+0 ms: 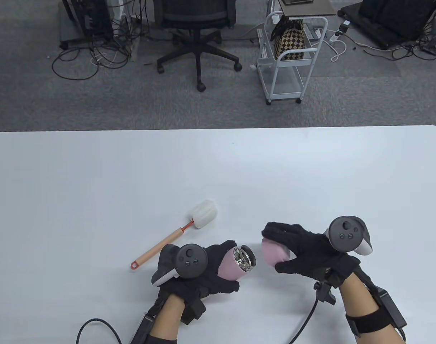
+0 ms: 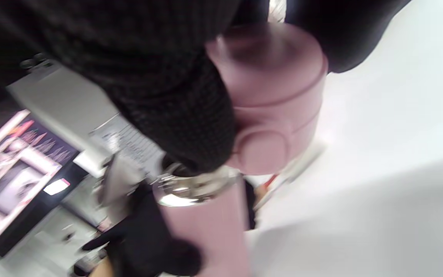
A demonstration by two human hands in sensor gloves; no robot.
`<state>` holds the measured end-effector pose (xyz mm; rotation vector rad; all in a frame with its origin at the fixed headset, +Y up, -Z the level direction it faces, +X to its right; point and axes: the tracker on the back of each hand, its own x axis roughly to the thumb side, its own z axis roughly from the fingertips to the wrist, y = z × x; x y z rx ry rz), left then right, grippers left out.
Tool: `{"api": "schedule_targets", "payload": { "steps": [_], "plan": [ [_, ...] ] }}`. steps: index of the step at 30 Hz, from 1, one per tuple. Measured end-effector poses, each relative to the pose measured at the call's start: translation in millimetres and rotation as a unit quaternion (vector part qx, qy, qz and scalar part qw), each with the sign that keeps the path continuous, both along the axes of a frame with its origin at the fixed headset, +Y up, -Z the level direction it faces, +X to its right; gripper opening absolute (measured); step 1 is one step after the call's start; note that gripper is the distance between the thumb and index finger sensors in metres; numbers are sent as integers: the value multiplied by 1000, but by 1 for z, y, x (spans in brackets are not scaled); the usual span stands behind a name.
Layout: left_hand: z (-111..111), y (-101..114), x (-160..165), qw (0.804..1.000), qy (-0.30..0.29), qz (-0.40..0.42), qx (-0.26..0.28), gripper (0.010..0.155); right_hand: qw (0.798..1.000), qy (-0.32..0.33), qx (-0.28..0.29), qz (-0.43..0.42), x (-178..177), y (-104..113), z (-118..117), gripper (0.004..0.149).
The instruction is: Insert cup brush into the thermos (Clean the thermos with cup brush)
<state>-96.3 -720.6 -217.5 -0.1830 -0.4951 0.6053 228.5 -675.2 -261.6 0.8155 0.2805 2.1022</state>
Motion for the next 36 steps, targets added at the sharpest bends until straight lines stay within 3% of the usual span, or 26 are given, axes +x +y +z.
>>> {"api": "schedule_targets", "payload": {
  "steps": [4,7,13,24,31,36],
  "plan": [
    [-3,-1,-11,996,25,82,6,106,991,-103,25,81,25,-10,-10,83],
    [-6,-4,-18,988,36,148,11,105,973,-165,27,158,38,-19,-17,84],
    [-10,-9,-29,974,53,218,12,104,940,-237,-14,247,55,-40,-27,83],
    [-13,-13,-37,964,66,259,1,104,904,-254,-42,341,55,-60,-32,81],
    [-14,-14,-41,955,74,286,-7,104,901,-244,-57,353,51,-65,-33,82],
    [-14,-15,-40,952,77,295,-13,104,934,-263,5,242,43,-42,-24,94]
  ]
}}
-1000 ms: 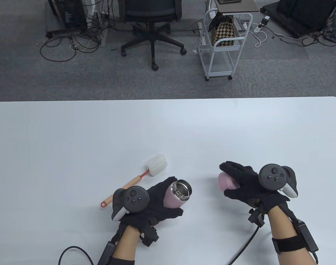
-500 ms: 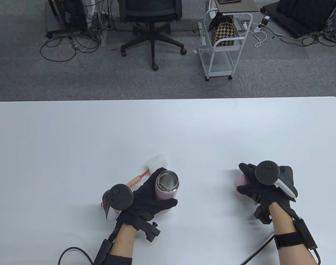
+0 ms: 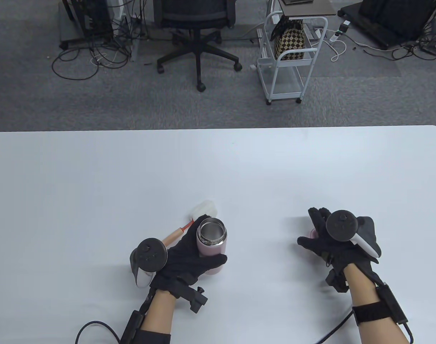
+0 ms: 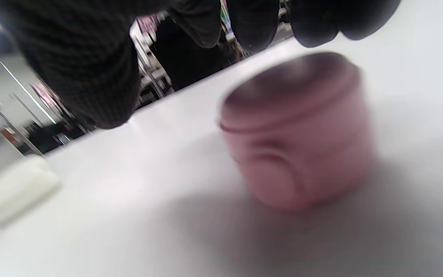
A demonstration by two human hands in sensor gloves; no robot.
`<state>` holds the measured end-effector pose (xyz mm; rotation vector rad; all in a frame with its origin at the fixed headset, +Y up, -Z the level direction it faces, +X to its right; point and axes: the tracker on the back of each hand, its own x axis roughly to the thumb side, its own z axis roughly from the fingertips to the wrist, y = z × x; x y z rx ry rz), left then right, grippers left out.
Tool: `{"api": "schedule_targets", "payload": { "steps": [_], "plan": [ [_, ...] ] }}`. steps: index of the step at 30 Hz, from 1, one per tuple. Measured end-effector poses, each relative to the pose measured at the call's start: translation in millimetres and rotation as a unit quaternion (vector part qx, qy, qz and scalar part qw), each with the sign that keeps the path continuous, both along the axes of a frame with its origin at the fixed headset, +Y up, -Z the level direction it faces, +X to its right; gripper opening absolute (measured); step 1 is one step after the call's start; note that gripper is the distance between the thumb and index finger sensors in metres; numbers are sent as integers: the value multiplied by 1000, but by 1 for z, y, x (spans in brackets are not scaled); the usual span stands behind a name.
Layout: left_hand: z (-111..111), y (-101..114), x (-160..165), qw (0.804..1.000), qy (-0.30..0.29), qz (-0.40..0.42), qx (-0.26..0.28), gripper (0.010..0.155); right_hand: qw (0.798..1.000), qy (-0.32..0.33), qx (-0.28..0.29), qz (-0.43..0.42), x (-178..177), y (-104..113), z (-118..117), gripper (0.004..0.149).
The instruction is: Insert cup brush into the thermos (Clean the thermos with cup brush)
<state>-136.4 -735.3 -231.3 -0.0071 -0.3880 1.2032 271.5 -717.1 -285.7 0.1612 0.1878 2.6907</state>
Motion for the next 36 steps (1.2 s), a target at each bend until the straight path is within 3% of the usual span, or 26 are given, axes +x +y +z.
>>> {"api": "schedule_targets", "payload": {
  "steps": [2,5,13,18,25,30,34,36],
  "plan": [
    [0,-1,3,1000,-2,5,-5,104,997,11,46,-63,-9,11,7,95],
    [0,-2,7,999,-9,26,-15,103,987,39,69,-137,-23,17,13,96],
    [1,-7,21,996,-26,72,-42,103,946,115,25,-302,-63,9,29,100],
    [3,-7,29,993,-43,92,-54,103,919,150,-20,-364,-83,0,36,102],
    [6,-10,44,982,-72,149,-88,99,889,190,-67,-411,-104,-10,43,98],
    [9,-9,54,977,-98,165,-94,92,886,212,-79,-404,-115,-13,48,85],
    [11,-8,59,972,-130,174,-94,85,885,220,-82,-402,-120,-15,52,88],
    [11,-7,61,970,-148,173,-90,82,892,205,-58,-399,-121,-13,54,90]
  ]
}}
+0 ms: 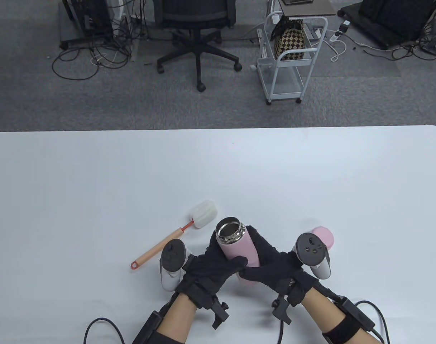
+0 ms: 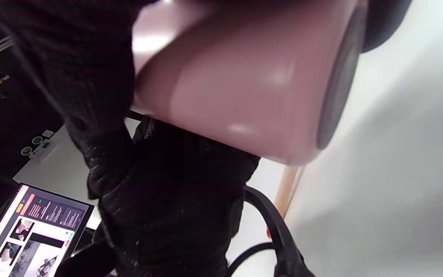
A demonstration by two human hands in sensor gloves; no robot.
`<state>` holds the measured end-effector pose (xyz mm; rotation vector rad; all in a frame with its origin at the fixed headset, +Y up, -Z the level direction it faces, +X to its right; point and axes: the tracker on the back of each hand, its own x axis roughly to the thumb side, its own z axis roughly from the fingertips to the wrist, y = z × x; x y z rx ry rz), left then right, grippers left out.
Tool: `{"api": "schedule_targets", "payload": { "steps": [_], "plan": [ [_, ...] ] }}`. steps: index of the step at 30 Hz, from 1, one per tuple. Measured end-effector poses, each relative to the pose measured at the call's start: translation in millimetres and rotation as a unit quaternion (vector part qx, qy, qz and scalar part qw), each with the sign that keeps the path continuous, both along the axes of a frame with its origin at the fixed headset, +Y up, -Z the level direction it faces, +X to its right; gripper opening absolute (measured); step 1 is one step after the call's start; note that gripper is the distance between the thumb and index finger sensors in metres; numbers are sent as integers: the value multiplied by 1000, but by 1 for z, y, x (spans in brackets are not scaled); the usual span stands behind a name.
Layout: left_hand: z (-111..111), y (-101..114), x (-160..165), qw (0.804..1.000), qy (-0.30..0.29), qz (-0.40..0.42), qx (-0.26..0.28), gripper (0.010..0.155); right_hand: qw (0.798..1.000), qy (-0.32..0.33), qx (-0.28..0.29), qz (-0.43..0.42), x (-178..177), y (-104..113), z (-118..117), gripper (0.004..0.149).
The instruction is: Insert cup brush into the thermos (Clean the thermos with cup brush)
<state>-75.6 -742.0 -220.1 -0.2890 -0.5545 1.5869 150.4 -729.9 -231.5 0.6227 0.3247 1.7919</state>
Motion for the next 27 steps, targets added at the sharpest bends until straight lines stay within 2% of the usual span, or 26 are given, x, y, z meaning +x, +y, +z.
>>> {"api": "schedule_targets", "payload": {
  "steps": [4,6,8,11,13,16,19,22,27],
  "plan": [
    [-1,1,0,999,-39,-5,6,75,999,-32,26,18,0,3,5,96],
    [-1,4,-1,998,-39,-37,20,72,999,-34,25,11,1,2,4,95],
    [0,9,-3,994,-16,-94,51,65,999,-41,19,2,3,1,3,94],
    [3,17,-9,977,37,-184,98,48,997,-70,10,-10,9,0,0,92],
    [3,21,-15,965,66,-221,122,45,997,-76,1,-23,13,-1,-2,91],
    [1,23,-28,946,128,-261,144,59,995,-87,-11,-41,19,0,-5,90],
    [-2,21,-46,928,199,-282,137,70,995,-95,-7,-40,23,1,-6,89],
    [-4,18,-63,906,254,-317,123,73,993,-109,-13,-50,26,0,-8,89],
    [-6,21,-85,863,305,-378,139,72,991,-117,-17,-57,30,0,-10,89]
  ]
}}
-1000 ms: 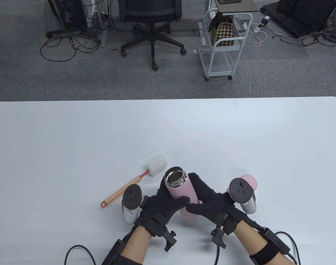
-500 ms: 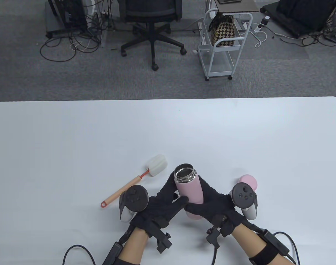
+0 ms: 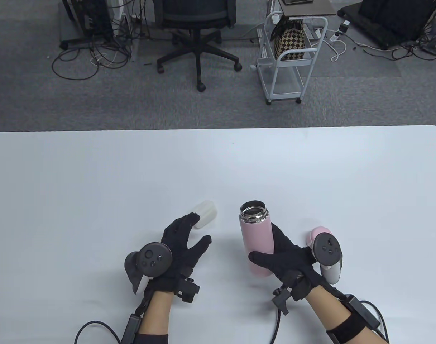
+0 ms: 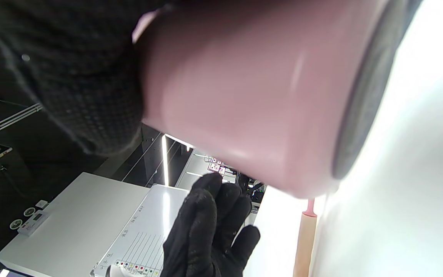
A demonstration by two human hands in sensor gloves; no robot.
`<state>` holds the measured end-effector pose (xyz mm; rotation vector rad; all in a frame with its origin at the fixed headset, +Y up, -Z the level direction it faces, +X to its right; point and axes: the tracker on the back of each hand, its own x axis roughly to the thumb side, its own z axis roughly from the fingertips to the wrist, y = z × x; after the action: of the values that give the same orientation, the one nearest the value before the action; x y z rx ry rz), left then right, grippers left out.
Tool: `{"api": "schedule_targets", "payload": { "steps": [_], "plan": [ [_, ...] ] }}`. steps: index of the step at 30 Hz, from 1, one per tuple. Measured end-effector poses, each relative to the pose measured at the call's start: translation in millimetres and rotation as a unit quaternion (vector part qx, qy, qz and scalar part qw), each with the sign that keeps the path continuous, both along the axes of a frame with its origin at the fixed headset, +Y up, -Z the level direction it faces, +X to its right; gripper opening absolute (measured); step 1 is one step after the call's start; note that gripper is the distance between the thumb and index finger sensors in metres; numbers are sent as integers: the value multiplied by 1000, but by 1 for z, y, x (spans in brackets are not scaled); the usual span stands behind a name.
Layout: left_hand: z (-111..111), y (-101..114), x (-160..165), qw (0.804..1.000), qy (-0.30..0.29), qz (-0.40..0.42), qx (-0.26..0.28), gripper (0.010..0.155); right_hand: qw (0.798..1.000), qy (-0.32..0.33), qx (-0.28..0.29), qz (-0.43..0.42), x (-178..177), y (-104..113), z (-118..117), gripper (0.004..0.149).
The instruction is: Insert cup brush into the thermos (Clean the thermos with cup brush)
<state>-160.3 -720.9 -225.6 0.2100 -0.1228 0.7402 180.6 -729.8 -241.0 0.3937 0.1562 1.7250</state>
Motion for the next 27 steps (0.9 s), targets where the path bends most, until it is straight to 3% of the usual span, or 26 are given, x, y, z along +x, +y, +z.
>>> {"api": "schedule_targets", "payload": {
  "steps": [4,7,11,18,23,27],
  "plan": [
    [0,-1,-15,992,84,-91,-13,70,1000,-8,-2,-3,4,0,-1,89],
    [-4,-9,-23,970,129,-202,-48,71,1000,-12,-7,-6,6,-1,-3,89],
    [-14,-24,-24,962,120,-216,-113,69,1000,-12,-12,-7,7,-2,-4,88],
    [-27,-50,-15,930,87,-285,-215,65,1000,-11,-17,-8,7,0,-4,87],
    [-29,-50,-10,918,96,-318,-218,54,1000,-8,-13,3,9,0,-6,86],
    [-27,-47,-15,924,99,-303,-209,54,1000,-9,-1,14,16,6,-8,86]
  ]
}}
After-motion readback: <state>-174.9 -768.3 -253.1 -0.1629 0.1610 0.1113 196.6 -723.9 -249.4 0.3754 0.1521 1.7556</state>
